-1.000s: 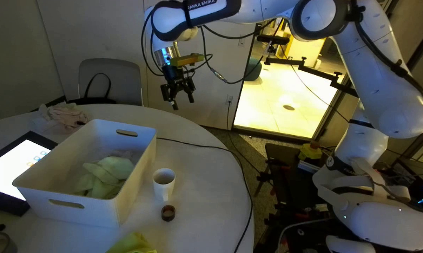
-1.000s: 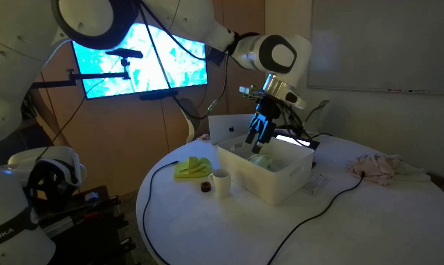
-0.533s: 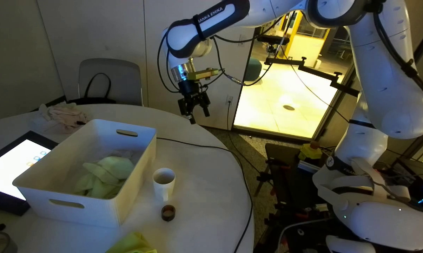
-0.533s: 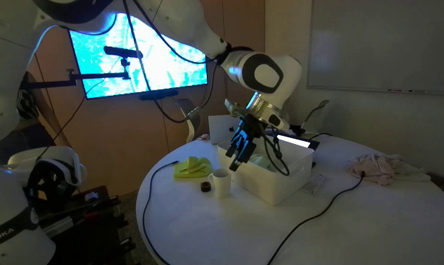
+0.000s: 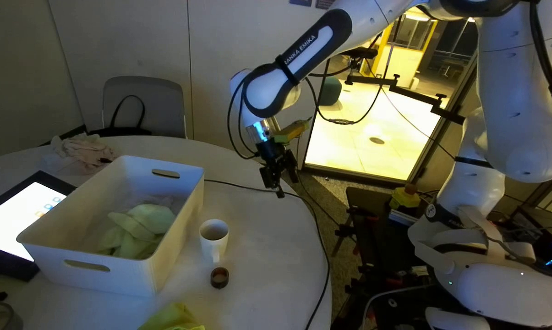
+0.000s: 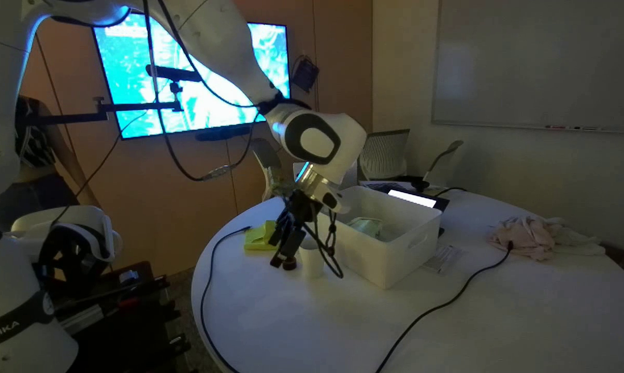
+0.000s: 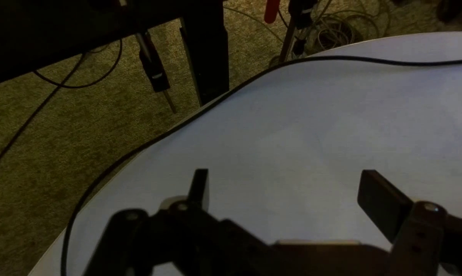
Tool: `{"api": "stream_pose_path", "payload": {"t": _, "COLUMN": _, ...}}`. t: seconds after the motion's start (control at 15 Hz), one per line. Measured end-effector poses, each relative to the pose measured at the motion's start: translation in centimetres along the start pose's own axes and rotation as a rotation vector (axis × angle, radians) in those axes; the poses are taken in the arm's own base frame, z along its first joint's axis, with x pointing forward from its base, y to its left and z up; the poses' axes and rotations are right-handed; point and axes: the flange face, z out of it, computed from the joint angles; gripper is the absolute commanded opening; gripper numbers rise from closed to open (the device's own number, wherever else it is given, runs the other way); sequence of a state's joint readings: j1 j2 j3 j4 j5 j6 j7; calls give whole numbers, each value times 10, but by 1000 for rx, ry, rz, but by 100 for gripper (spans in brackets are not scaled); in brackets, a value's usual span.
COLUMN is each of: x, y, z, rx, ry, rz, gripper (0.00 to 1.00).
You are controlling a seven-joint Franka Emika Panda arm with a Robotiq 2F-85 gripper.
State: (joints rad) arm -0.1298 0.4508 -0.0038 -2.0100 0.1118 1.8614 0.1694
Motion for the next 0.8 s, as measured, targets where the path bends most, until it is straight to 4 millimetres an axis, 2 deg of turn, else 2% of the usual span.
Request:
{"api": "stream_pose_path", "payload": {"t": 0.2, "x": -24, "y": -15, "z": 39, "rx": -25, "ry": 43, "rz": -32, "gripper": 100}}
{"api": "stream_pose_path", "payload": {"t": 0.4, "x": -38, "y": -31, "z": 66, "rx": -20, "ry": 120, "rz": -59, "gripper": 100}}
{"api": "stream_pose_path", "payload": {"t": 0.6, "x": -43, "y": -52, "z": 77, "rx": 18, "ry": 198, "rz": -78, "gripper": 100}}
{"api": "stream_pose_path", "payload": {"t": 0.8, "x": -46, "y": -80, "z": 77, "rx": 74, "ry": 258, "rz": -113, "gripper": 100}}
